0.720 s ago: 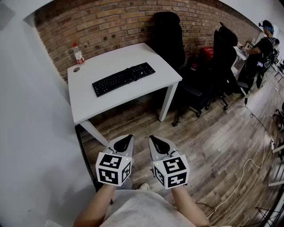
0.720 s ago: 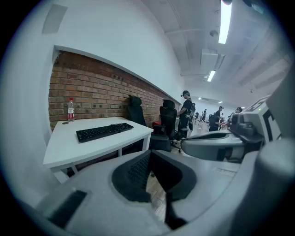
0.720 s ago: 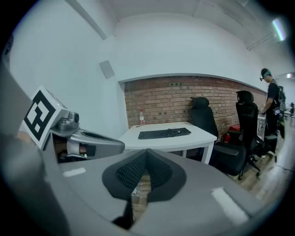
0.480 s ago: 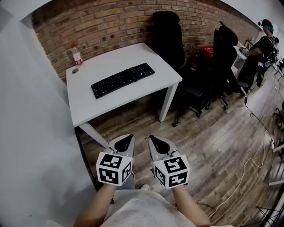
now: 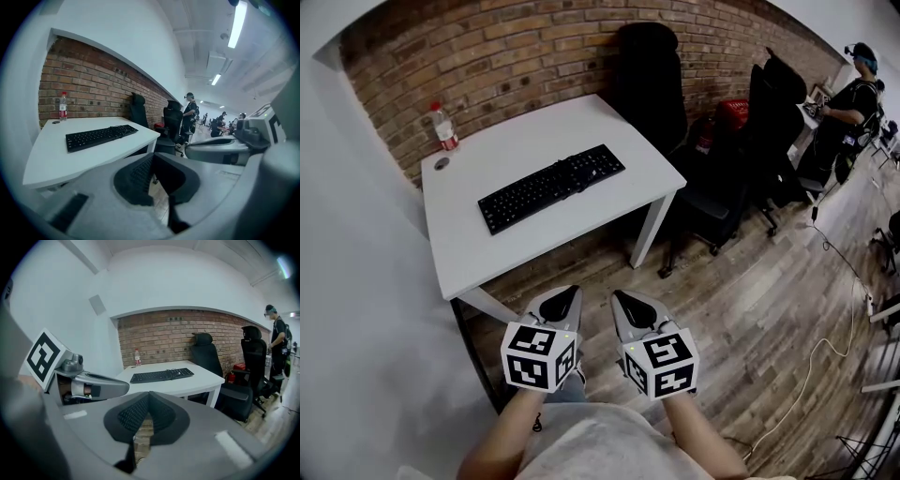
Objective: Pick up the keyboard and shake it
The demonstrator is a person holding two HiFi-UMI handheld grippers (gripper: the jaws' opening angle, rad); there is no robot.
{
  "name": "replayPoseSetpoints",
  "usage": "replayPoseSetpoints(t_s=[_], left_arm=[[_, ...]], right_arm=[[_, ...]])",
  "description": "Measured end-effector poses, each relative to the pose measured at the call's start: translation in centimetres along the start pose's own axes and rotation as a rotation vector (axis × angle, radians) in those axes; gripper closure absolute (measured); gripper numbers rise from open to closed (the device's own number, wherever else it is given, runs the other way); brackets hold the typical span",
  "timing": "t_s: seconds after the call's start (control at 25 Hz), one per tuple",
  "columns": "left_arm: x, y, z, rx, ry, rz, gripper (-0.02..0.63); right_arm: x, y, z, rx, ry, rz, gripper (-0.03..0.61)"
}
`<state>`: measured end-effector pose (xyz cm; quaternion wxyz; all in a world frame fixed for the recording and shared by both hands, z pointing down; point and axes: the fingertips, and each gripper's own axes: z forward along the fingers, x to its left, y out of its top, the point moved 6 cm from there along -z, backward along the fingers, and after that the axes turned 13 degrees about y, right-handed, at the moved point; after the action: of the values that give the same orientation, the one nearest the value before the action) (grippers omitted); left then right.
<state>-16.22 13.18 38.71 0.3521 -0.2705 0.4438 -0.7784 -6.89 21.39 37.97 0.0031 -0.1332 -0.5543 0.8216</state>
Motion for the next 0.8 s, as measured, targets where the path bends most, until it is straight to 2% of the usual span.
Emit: replayPoseSetpoints(t_s=[0.4,0.8], left_arm=[[5.7,4.0,7.7,0.029,-0.018,0.002,0.621],[10.9,6.4,13.3,0.053,-0.043,-0.020,0.621]], right_arm=[[-4.9,3.5,8.3,0.040,-0.015,0.022,0.566],[-7.6,6.2,15.1,0.076,-0.036,0.029,0.566]])
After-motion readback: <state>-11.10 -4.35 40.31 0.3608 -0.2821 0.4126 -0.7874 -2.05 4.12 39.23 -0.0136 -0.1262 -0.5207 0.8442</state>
